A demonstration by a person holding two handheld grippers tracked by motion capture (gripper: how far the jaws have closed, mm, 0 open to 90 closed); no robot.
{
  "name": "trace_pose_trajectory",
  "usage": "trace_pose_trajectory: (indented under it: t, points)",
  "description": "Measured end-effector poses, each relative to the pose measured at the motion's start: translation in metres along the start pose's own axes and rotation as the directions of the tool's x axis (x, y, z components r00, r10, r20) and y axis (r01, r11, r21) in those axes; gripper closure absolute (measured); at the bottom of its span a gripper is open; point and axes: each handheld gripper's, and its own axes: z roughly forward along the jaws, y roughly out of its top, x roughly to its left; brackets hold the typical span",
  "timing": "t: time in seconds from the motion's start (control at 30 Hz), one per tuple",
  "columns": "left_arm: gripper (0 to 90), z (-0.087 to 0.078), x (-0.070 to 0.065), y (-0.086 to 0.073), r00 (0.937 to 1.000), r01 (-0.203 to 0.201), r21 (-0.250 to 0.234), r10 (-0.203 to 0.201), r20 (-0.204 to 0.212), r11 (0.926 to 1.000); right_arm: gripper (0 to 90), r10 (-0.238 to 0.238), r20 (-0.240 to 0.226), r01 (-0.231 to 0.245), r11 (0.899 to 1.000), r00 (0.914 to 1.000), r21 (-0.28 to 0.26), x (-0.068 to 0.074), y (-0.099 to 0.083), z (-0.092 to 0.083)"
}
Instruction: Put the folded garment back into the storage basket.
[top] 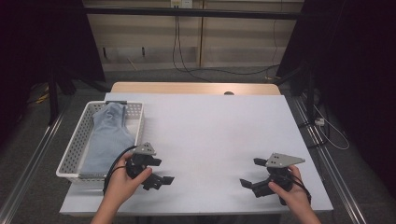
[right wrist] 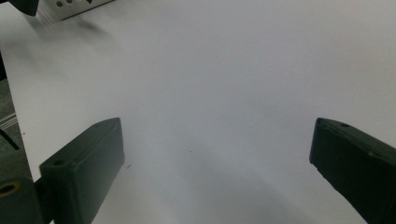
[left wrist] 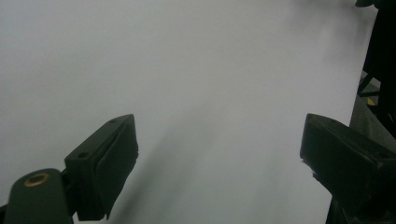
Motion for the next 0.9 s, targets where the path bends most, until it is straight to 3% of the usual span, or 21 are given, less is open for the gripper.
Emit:
trace_pose_trajectory:
  t: [0.9]
  points:
    - [12.1, -0.002, -0.0021, -0.0048, 0.9996, -0.026, -0.007, 0.027, 0.006, 0.9996, 2.8, -0.01, 0.014, 0.01, 1.0, 0.9999, 0.018, -0.0025, -0.0091, -0.0038]
